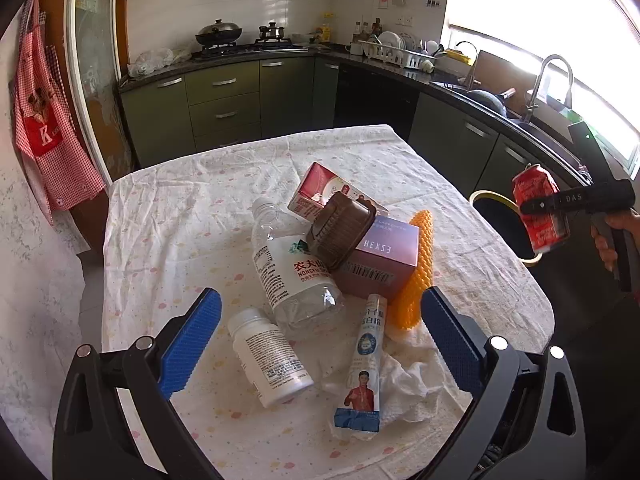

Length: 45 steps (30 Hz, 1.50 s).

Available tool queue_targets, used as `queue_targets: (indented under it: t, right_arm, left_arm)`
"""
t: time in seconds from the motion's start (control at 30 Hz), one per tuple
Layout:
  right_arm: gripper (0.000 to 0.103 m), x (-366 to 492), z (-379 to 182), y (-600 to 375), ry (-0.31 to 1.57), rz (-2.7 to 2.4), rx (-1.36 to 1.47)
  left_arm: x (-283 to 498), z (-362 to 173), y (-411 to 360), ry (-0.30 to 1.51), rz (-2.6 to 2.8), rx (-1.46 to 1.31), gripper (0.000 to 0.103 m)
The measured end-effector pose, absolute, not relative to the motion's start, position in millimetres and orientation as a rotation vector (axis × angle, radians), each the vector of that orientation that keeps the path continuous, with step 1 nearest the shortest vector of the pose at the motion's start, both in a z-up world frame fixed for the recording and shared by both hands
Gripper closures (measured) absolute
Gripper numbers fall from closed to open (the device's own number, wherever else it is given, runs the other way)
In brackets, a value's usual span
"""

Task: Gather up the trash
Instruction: 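Carry the cola can over the bin and open the right tool, then grasp the white toothpaste tube with the left tool and lift it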

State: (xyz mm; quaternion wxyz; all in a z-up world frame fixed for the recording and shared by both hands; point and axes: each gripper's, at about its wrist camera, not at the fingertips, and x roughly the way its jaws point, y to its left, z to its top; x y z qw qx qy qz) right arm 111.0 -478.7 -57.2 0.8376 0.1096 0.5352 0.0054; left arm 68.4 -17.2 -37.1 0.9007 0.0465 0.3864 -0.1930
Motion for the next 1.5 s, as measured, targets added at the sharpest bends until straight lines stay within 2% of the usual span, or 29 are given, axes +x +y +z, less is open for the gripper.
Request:
queue_targets:
  t: [0.2, 0.43, 0.5, 1.17, 1.3, 1.47, 1.5]
  right_arm:
    - [0.053, 120.2, -99.4, -581.3, 1.143, -0.194, 0.273]
    - [0.052, 146.4, -147.1, -613.8, 1.193, -0.255, 0.329]
    - [0.045, 150.2, -151.9, -622.1, 1.191, -0.269, 0.346]
    - [0.038, 40.3, -110.2, -546.4, 0.98, -0.074, 0.348]
    - [0.038, 35.2, -109.3, -539.1, 0.975, -0.059, 0.347]
    - [0.038, 40.6, -111.7, -531.3, 0.984, -0.024, 0.347]
    - [0.038, 41.1, -112.7, -529.4, 0.988, -0.018, 0.347]
  left_arm:
    - [66.2, -38.0, -31.1, 0.815, -0.415, 0.103, 0.005]
    - [64.3, -36.0, -48.7, 0.829, -0.431, 0.115, 0.005]
    - [63.1, -34.8, -54.5, 0.831, -0.443, 0.124, 0.005]
    - [38.6, -61.1, -72.1, 0.906, -0.574, 0.228, 0.005]
    - [41.3, -70.4, -76.3, 0.938, -0.61, 0.244, 0.015]
    - [58.3, -87.3, -78.4, 1.013, -0.607, 0.246, 0.039]
    - [62.1, -91.1, -78.4, 1.029, -0.607, 0.243, 0.041]
